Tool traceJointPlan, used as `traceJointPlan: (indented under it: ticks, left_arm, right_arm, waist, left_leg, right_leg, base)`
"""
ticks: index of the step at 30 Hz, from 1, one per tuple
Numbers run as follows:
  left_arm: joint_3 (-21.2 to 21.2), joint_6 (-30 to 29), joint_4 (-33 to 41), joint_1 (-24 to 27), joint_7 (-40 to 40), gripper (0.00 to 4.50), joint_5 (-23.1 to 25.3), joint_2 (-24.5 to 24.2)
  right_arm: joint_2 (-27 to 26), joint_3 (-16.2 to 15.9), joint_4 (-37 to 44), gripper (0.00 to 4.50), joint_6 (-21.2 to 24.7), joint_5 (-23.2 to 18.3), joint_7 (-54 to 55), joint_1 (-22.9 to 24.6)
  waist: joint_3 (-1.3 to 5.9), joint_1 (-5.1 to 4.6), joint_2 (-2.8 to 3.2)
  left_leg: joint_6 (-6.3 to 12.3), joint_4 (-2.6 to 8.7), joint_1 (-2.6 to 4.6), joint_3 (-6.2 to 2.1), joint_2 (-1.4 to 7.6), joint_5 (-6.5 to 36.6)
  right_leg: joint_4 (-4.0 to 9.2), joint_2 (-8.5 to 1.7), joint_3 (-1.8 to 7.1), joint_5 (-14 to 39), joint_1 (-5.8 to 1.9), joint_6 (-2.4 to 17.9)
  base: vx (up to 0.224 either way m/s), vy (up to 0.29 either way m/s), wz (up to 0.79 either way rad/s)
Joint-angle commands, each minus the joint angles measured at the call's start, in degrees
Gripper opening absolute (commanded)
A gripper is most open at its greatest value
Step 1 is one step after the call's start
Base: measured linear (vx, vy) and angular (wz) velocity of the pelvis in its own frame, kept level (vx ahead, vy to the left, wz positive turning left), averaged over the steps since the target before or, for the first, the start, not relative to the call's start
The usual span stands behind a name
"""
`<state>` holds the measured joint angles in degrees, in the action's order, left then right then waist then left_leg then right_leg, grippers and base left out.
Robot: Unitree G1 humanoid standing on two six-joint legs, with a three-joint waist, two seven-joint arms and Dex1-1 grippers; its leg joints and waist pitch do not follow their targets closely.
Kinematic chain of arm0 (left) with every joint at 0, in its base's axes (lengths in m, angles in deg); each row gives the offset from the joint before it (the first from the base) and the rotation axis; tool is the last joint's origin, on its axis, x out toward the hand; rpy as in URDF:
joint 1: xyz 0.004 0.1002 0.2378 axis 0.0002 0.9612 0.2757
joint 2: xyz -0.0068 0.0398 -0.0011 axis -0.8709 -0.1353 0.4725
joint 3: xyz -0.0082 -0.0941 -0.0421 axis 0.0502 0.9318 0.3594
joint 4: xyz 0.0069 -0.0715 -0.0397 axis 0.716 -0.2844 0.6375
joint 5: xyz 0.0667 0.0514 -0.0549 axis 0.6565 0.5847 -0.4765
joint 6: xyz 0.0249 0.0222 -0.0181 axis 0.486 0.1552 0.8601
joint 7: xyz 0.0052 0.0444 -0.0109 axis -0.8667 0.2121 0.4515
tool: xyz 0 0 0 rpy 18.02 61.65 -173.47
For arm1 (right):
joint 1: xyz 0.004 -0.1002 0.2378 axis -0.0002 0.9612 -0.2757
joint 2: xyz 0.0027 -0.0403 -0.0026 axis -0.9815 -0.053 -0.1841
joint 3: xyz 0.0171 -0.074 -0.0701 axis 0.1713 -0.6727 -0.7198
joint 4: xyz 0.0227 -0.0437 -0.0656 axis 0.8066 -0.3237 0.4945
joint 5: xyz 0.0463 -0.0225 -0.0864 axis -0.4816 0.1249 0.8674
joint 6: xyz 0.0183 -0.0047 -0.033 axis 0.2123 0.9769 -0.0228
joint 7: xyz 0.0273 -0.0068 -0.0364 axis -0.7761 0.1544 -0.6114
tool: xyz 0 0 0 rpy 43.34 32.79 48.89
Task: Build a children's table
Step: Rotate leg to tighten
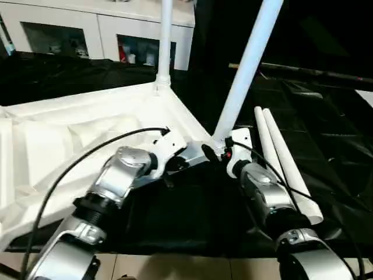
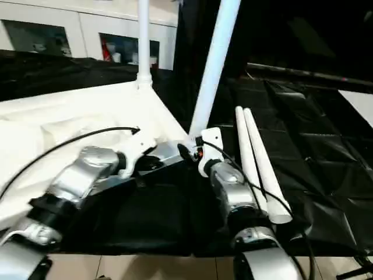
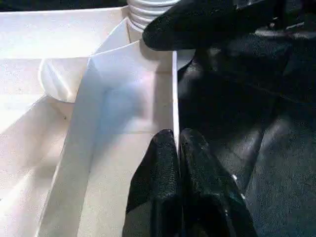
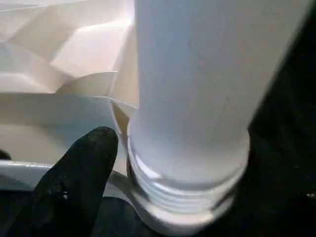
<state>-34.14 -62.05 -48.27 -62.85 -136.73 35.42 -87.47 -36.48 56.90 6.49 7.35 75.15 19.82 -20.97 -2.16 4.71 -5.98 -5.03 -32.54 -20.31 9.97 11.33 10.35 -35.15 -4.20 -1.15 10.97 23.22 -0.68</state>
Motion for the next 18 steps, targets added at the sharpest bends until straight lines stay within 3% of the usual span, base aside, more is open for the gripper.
traceJointPlan:
  ticks: [1,4,5,8,14,18]
  left_arm:
    - [-1.09,1.78,1.57,2.82,-7.58,0.0,-3.92,-0.95]
    - [-1.91,1.69,4.43,3.82,-13.56,0.0,-6.0,-3.77]
    - [-2.16,1.6,5.24,4.09,-15.46,0.0,-6.61,-4.8]
    - [-2.38,0.76,6.58,4.55,-18.49,0.0,-7.8,-6.29]
    - [-2.31,1.06,7.0,4.96,-20.73,0.0,-8.03,-7.74]
    - [-2.04,0.9,7.26,5.11,-20.93,0.0,-8.18,-8.01]
  right_arm:
    - [3.21,-2.71,3.28,3.87,0.92,1.09,-7.04,1.73]
    - [7.56,-3.91,6.44,3.87,0.2,1.62,-13.31,3.47]
    - [8.99,-4.07,7.84,3.87,0.1,1.29,-15.62,4.15]
    - [10.9,-4.57,10.46,3.87,0.65,0.32,-19.29,5.32]
    - [13.86,-6.42,15.52,3.87,3.16,-1.79,-26.31,7.98]
    - [13.74,-6.33,16.27,3.44,3.91,-2.57,-27.06,8.45]
  waist:
    - [2.77,0.28,0.59]
    - [2.85,0.29,0.7]
    - [2.87,0.23,1.05]
    - [2.83,0.31,0.87]
    - [2.38,0.59,0.97]
    - [2.46,0.53,0.86]
  left_leg:
    - [0.7,3.85,-0.11,-0.16,1.51,12.6]
    - [2.5,3.43,0.05,0.3,1.37,8.75]
    - [2.72,3.42,0.05,0.24,1.38,7.85]
    - [3.53,3.22,0.17,0.41,1.47,6.92]
    - [2.34,3.63,0.37,0.33,1.67,11.33]
    - [1.43,3.66,0.28,0.21,1.66,11.84]
  right_leg:
    - [4.2,-2.93,1.55,10.99,-2.22,9.13]
    - [3.39,-2.5,1.53,2.81,-2.31,11.78]
    - [3.14,-2.55,1.49,1.47,-2.45,12.58]
    - [3.04,-2.6,1.49,-0.4,-2.66,13.77]
    - [3.87,-2.82,1.57,7.96,-2.46,12.75]
    - [3.88,-2.93,1.55,9.68,-2.41,12.12]
  base:
    - [0.0,0.0,0.0]
    - [0.02,0.005,0.0]
    - [0.0,0.0,0.0]
    - [0.0,0.0,0.0]
    - [0.0,0.0,0.0]
    - [0.0,0.0,0.0]
